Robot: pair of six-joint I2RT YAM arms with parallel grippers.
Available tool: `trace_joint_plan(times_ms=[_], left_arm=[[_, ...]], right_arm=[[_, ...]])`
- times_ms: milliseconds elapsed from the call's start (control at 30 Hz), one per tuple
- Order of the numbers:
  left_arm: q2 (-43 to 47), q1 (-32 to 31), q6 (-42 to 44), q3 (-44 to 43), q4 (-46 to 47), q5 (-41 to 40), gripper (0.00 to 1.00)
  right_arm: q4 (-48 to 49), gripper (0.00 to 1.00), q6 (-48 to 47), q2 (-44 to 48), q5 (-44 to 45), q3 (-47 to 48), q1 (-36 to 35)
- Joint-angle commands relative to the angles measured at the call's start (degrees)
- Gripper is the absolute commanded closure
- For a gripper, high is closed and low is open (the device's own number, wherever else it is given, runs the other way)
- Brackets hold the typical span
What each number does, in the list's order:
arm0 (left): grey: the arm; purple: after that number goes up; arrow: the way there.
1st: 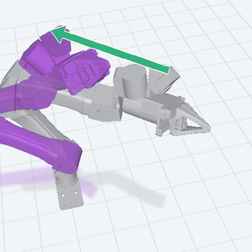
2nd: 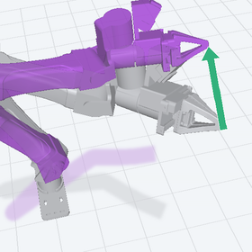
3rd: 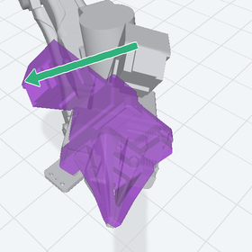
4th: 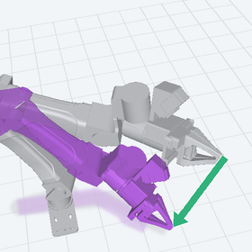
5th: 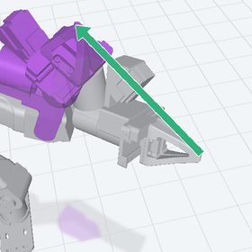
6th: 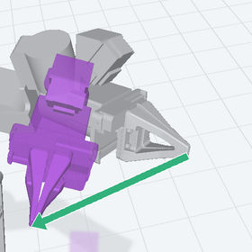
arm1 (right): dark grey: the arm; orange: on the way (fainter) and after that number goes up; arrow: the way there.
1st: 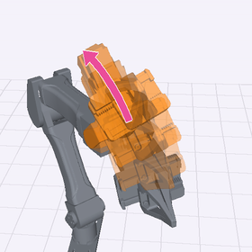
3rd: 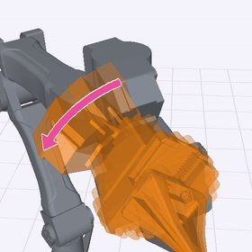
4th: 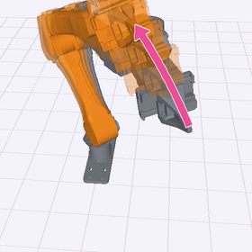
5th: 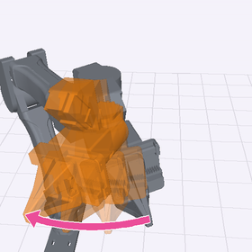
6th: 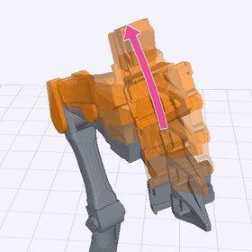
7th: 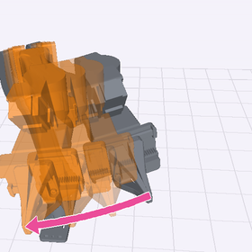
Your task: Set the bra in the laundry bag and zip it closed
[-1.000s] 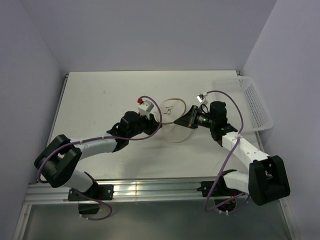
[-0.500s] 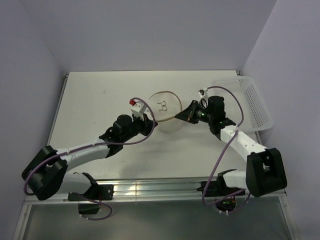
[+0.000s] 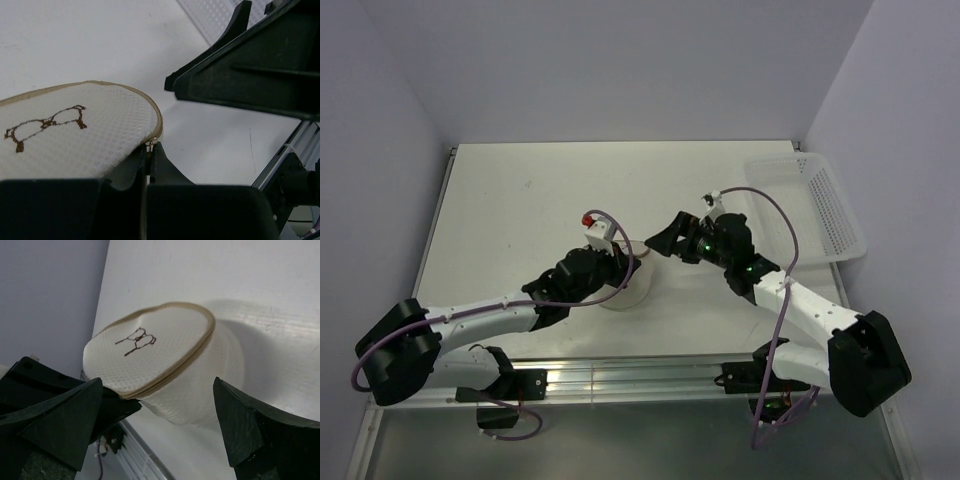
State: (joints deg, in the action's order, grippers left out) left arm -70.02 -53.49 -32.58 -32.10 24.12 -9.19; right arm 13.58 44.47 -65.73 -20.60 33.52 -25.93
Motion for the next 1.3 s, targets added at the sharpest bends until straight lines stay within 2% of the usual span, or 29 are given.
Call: trace_joint_plan(times_ms=[0, 100, 267, 400, 533, 600, 633, 700, 833, 867, 900, 1000, 1267], left_arm=[[-2.49, -1.09, -2.23, -3.41, 2.68, -1.63, 1.0], [-3.11, -1.61, -2.23, -3.33, 2.69, -1.44, 1.0], [-2.05, -1.79, -2.49, -2.18, 2.6, -1.53, 1.0], [-1.7, -1.88, -2.14, -1.92, 2.86, -1.71, 1.0], [-0.38, -2.05, -2.23, -0.95, 3.21, -2.59, 1.0], [-0.12, -2.14, -2.23, -0.78, 3.39, -2.32, 1.0], [-0.12, -2.23, -2.14, -0.86, 3.39, -1.97, 1.0], [-0.03, -2.31, -2.05, -0.69, 3.39, -2.06, 1.0], [0.5, -2.4, -1.7, -0.69, 3.21, -1.97, 1.0], [0.5, -2.4, -1.53, -0.69, 3.13, -1.88, 1.0], [0.67, -2.4, -1.52, -0.51, 3.04, -1.97, 1.0], [1.29, -2.4, -1.09, -0.25, 2.51, -2.32, 1.0], [6.29, -2.4, 0.5, 0.89, -3.28, -4.78, 1.0]], right_arm=[[8.3, 0.02, 5.89, -0.97, 3.99, -1.88, -2.89], [11.63, 0.1, 8.09, -2.2, 1.79, -1.52, -3.25], [10.06, 0.27, 8.53, -3.61, 1.44, -0.03, -4.65], [8.83, 0.29, 8.97, -4.75, 2.58, -0.47, -5.71], [5.07, 0.25, 7.22, -1.95, 7.85, -1.88, -6.41], [3.73, 0.3, 5.99, -1.06, 8.47, -1.44, -6.59], [3.99, 0.45, 5.98, -1.24, 7.69, -1.26, -6.5], [3.82, 0.48, 6.68, -2.2, 4.97, -0.13, -6.85], [5.05, 0.46, 7.74, -4.13, 3.91, 0.32, -7.64], [5.57, 0.49, 8.26, -4.23, 3.9, 0.23, -7.73], [6.53, 0.69, 8.53, -4.23, 3.9, 0.06, -7.73], [7.15, 1.0, 8.09, -3.88, 5.91, 0.67, -7.64], [4.62, 1.0, 2.21, -2.56, 12.25, 5.85, -6.76]])
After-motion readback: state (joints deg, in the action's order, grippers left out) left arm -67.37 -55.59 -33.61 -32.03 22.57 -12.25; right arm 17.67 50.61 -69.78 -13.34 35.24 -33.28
